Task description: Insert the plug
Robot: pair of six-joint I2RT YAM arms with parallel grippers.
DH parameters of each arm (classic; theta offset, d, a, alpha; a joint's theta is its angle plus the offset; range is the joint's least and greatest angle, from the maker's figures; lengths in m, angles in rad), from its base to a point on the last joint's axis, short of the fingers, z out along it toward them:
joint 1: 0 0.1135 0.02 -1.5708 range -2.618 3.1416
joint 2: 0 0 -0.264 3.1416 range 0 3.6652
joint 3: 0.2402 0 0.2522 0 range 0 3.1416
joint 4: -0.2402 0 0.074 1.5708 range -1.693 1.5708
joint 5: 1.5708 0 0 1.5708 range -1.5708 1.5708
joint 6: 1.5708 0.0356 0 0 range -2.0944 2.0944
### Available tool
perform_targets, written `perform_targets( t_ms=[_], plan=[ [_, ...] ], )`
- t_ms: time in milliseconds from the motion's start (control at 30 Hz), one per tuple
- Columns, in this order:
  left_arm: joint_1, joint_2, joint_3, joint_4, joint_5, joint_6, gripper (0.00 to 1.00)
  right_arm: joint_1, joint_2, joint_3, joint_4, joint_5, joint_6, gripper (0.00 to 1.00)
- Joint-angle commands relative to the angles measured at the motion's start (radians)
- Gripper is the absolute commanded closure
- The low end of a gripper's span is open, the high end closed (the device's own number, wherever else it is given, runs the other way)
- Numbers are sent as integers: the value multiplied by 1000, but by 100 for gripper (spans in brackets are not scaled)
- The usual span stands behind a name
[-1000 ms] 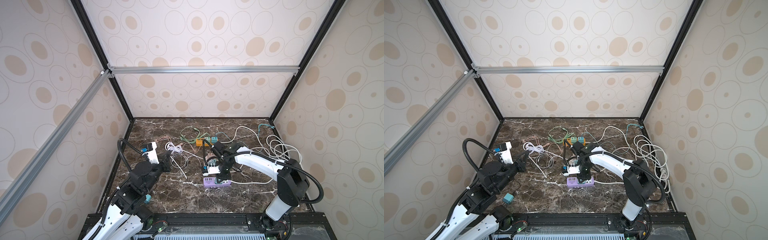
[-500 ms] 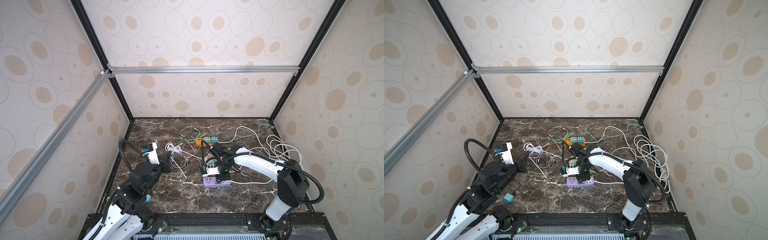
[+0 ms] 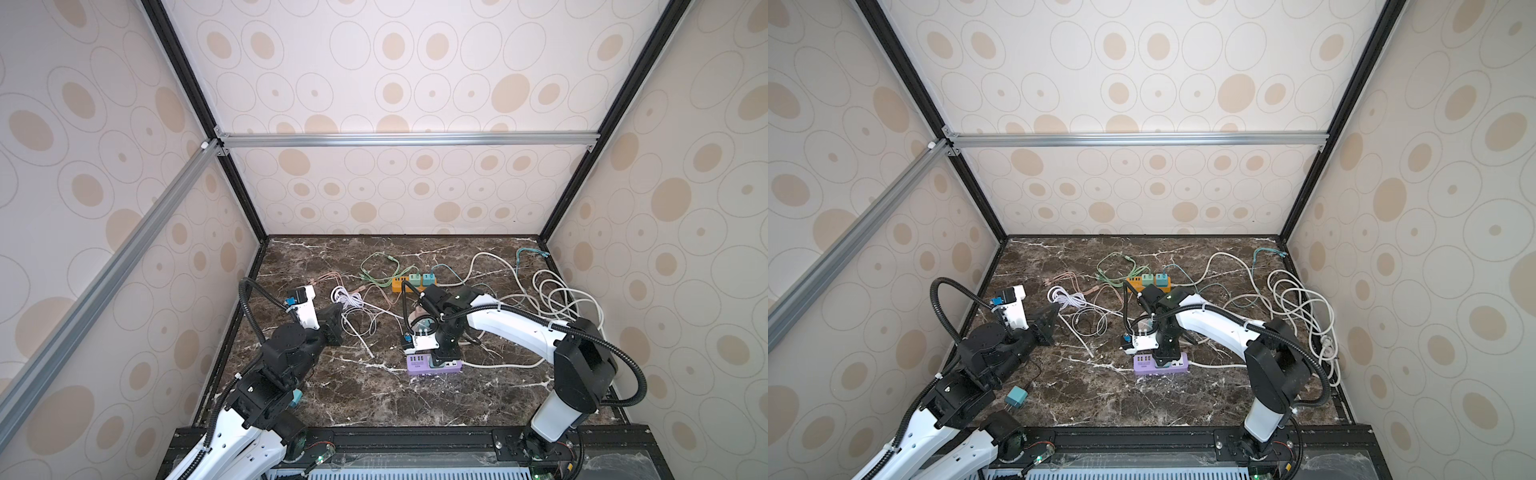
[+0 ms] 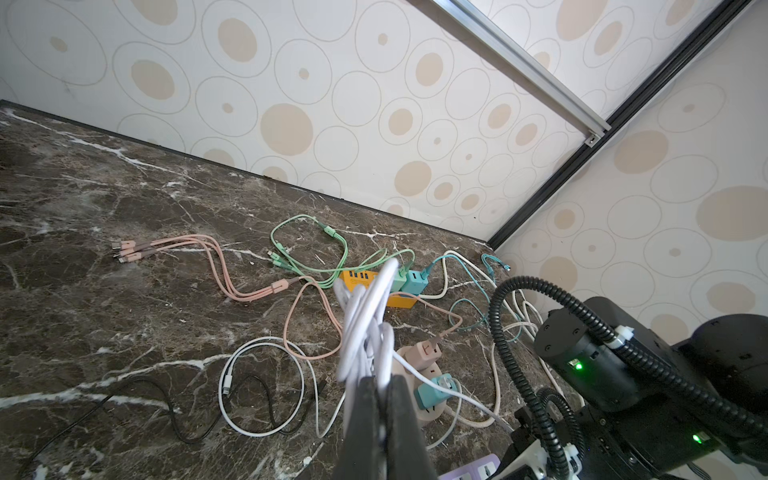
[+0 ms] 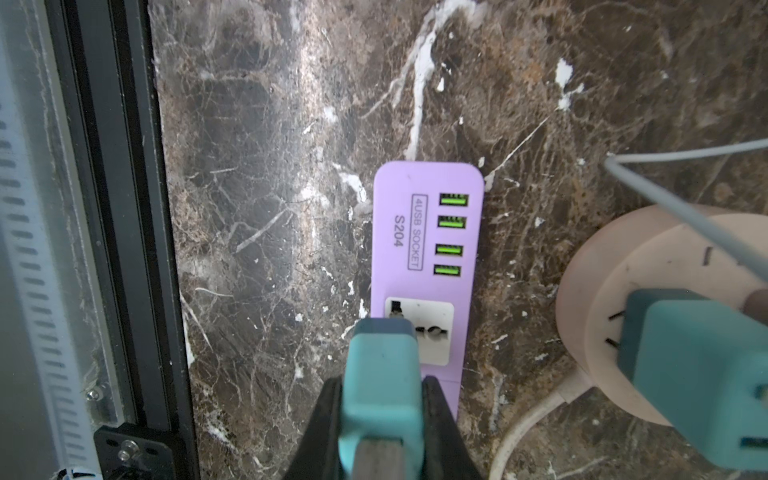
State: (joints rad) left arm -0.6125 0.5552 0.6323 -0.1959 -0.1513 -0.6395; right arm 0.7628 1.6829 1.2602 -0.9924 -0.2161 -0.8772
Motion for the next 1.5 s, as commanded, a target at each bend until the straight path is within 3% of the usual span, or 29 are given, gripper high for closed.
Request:
perform_targets(
  t_ms=[0, 500, 1167, 1467],
  plan=[
    [3, -6, 1, 38, 6, -9, 100, 7, -6, 10, 1, 9, -25, 100],
    [2, -6, 2, 36, -1, -7, 100, 6, -74, 28, -40, -7, -15, 100],
    [2, -3, 3, 33, -5, -5, 100, 7, 36, -22, -5, 36, -18, 100],
    [2, -3, -22, 14, -50, -18, 100, 91, 70, -156, 127, 169, 73, 100]
  ],
)
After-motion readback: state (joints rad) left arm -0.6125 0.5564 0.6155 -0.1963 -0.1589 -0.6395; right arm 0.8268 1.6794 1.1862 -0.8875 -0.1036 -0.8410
